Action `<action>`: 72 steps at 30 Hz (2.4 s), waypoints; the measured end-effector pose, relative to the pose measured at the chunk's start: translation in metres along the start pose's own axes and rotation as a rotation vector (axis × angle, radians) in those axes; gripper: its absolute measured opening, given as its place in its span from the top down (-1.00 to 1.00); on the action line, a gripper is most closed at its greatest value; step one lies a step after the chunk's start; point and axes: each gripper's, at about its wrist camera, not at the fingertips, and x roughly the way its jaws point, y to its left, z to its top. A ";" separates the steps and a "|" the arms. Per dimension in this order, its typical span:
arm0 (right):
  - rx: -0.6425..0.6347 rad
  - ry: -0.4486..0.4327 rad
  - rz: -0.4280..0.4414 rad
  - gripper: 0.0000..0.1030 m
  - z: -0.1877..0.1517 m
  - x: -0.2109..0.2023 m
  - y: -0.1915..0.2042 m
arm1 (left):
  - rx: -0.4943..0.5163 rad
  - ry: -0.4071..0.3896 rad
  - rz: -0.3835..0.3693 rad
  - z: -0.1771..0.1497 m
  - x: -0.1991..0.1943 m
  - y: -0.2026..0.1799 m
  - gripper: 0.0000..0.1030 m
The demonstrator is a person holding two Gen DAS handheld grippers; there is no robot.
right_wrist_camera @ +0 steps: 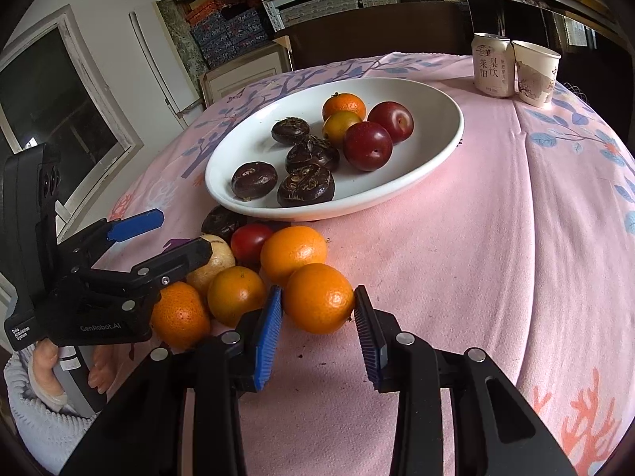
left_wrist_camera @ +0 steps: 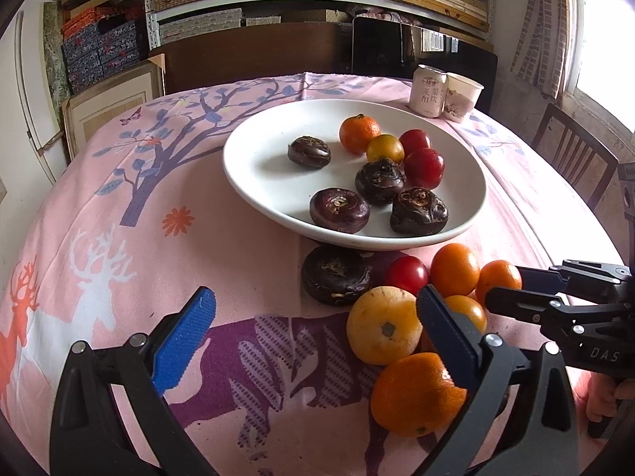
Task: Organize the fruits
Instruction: 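Grasp a pale orange citrus with the left tool while the right tool grasps an orange, then lower the citrus and orange onto the white plate and open both tools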
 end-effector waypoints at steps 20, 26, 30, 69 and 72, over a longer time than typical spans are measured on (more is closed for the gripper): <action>-0.003 -0.019 -0.003 0.28 0.001 -0.005 0.001 | -0.106 0.029 0.031 -0.033 -0.027 0.032 -0.91; -0.003 -0.019 -0.005 0.28 0.000 -0.005 0.001 | 0.005 0.057 0.017 -0.037 -0.023 0.009 -0.30; -0.003 -0.019 -0.005 0.28 0.000 -0.005 0.001 | 0.025 0.082 -0.012 -0.038 -0.016 0.005 0.08; 0.133 -0.116 0.005 0.20 0.082 0.008 -0.032 | -0.046 -0.036 -0.047 0.076 0.030 0.013 -0.09; 0.149 -0.132 0.009 0.14 0.078 0.002 -0.037 | -0.056 -0.037 -0.054 0.072 0.027 0.018 -0.11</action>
